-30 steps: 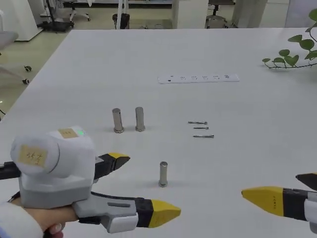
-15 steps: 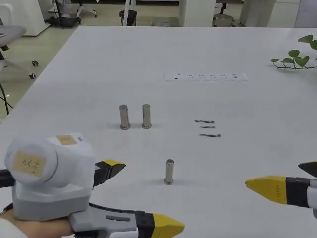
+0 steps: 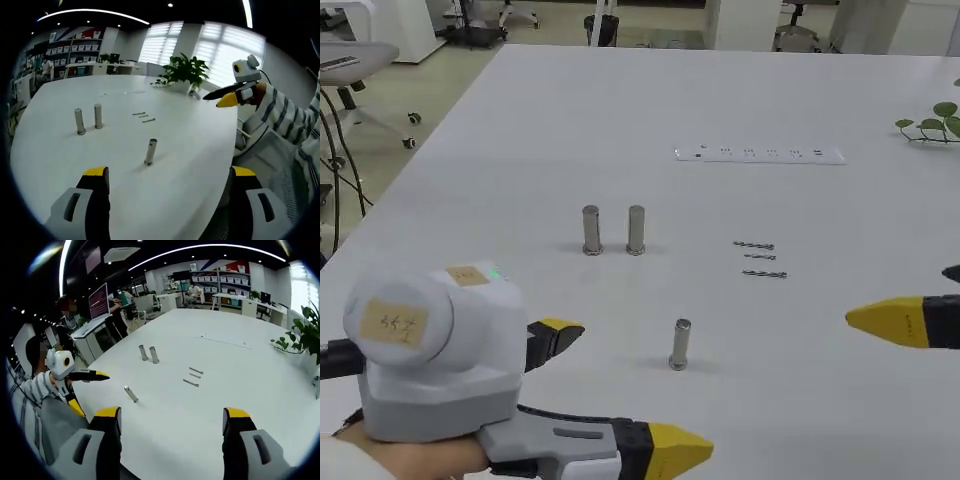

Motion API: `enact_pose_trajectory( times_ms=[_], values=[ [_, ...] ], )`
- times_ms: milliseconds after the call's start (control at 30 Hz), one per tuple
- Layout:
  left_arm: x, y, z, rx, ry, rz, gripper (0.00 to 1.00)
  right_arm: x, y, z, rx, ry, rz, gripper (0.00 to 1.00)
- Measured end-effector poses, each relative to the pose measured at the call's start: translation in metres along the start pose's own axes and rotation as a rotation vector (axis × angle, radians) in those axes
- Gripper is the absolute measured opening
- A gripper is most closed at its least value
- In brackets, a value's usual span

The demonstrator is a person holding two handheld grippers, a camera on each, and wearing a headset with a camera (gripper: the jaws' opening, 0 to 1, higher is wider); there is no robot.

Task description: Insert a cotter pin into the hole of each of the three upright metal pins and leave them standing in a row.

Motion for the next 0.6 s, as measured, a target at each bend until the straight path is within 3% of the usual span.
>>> enact_pose_trajectory(
  times_ms=[167, 300, 467, 600],
  values=[
    [0.002, 0.0, 0.002, 0.01, -0.007, 0.007, 0.99, 0.017, -0.008, -0.005, 0.0, 0.014, 0.076, 0.76],
    [0.001, 0.0, 0.003, 0.017, -0.005, 0.016, 0.99, 0.023, -0.016, -0.009, -0.012, 0.077, 0.151, 0.74],
    [0.002, 0.001, 0.008, 0.031, -0.002, 0.022, 0.99, 0.037, -0.017, -0.022, 0.015, 0.125, 0.243, 0.72],
    [0.004, 0.002, 0.011, 0.043, -0.003, 0.029, 0.99, 0.046, -0.018, -0.036, 0.039, 0.175, 0.282, 0.62]
  ],
)
Point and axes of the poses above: the centre of the closed fingertips' face, and the gripper's own axes: z roughly backward along the fingers, y roughly to its left, x roughly out of its top, the point moved 4 cm from there along z, roughly backward along the fingers, and after that the axes turned 9 degrees about -z, right-handed, at the moved point
